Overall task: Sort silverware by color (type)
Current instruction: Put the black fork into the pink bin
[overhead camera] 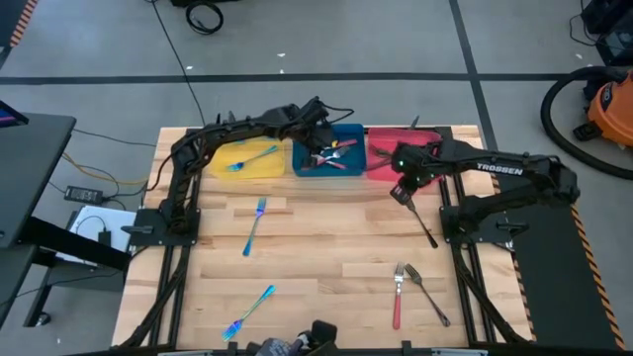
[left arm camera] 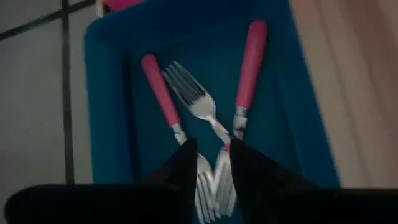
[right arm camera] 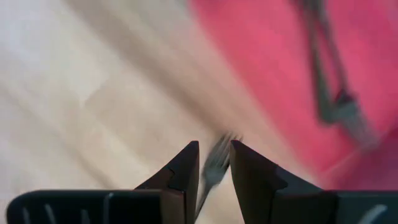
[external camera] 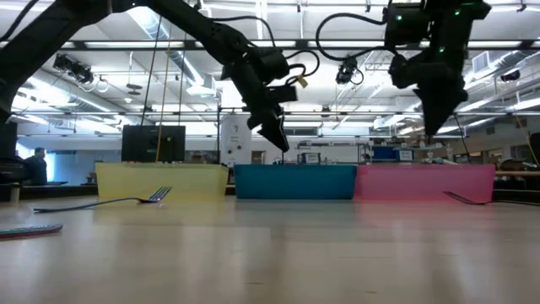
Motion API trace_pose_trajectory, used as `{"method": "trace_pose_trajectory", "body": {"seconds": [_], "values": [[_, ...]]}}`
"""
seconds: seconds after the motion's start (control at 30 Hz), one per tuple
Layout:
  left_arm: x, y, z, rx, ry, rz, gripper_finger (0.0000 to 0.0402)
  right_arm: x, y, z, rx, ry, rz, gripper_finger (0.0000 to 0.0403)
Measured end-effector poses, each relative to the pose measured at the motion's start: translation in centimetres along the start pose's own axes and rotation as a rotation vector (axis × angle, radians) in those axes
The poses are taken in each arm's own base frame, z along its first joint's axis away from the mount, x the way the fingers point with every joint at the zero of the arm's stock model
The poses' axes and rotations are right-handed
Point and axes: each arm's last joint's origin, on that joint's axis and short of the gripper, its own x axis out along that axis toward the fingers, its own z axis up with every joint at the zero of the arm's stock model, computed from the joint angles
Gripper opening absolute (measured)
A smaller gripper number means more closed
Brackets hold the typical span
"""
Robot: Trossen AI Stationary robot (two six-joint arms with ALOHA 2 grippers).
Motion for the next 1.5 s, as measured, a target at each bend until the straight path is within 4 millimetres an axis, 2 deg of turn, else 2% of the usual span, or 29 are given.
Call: {"method": "trace_pose_trajectory", "body": {"seconds": [0.23, 0.43, 0.73, 0.97, 1.3, 1.5], "values": [[-0.3, -1.1, 0.6, 0.016, 0.02, -0.029, 0.0096, -0.5, 3.2, -2.8, 0.052, 0.14, 0.069, 0.0098], [-0.2, -2.4, 1.5, 0.043, 0.018, -0.051, 0.0096, -1.2, 6.1, -5.5, 0.096, 0.181, 0.097, 0.0098], [-0.2, -3.9, 2.1, 0.071, 0.042, -0.098, 0.0096, -1.7, 8.2, -8.1, 0.125, 0.272, 0.129, 0.0099], [-0.2, -4.1, 2.2, 0.035, 0.049, -0.105, 0.0096, -1.2, 10.3, -10.3, 0.145, 0.447, 0.116, 0.0115], [-0.3, -4.4, 1.8, -0.011, 0.091, -0.134, 0.0096, 0.4, 14.8, -15.3, 0.098, 0.501, 0.074, 0.0164], [-0.3, -4.5, 1.7, -0.033, 0.101, -0.138, 0.0096, 1.6, 16.9, -18.4, 0.141, 0.509, 0.057, 0.0172]]}}
